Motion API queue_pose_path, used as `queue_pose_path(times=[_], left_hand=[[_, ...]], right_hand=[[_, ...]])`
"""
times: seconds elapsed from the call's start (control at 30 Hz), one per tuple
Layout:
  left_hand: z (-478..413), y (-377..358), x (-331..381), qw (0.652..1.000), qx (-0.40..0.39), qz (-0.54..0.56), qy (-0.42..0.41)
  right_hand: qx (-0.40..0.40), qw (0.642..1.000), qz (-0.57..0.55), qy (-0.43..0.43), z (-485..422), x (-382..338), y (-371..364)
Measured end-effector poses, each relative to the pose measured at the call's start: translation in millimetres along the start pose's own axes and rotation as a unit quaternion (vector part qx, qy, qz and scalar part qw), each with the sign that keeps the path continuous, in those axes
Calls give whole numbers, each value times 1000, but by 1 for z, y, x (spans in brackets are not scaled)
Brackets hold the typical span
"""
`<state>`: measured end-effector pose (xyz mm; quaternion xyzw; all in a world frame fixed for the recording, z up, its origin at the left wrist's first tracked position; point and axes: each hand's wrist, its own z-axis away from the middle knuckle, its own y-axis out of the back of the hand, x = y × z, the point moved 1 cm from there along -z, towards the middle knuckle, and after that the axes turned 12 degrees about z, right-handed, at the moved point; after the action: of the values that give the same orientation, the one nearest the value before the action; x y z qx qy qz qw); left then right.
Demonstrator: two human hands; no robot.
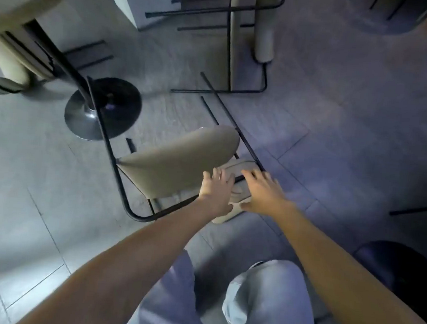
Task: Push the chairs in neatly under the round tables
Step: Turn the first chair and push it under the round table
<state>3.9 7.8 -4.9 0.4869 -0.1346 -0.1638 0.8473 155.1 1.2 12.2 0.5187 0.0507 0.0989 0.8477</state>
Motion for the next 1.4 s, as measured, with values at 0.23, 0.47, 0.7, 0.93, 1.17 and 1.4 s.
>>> queue_pose_path(times=[0.23, 0.47, 0.7, 0.93, 1.17, 1.4], left_hand=[[-35, -59, 5, 997, 36, 6, 73], [-57, -71, 12, 993, 95, 30, 56], [-65, -55, 12, 998, 42, -4, 46], [-51, -29, 3, 998, -21, -53, -25], [6, 11, 7, 997, -64, -13, -28], [43, 85, 13, 993, -87, 64, -51]], right_hand=[[2, 998, 61, 5, -45, -17, -71], [43, 997, 59, -26, -69, -12, -98], [15, 999, 36, -24, -77, -7, -91], [51, 994, 96, 16, -42, -17, -56], [-23, 995, 86, 39, 6, -25, -3], [-59, 995, 10, 74, 47, -12, 80]])
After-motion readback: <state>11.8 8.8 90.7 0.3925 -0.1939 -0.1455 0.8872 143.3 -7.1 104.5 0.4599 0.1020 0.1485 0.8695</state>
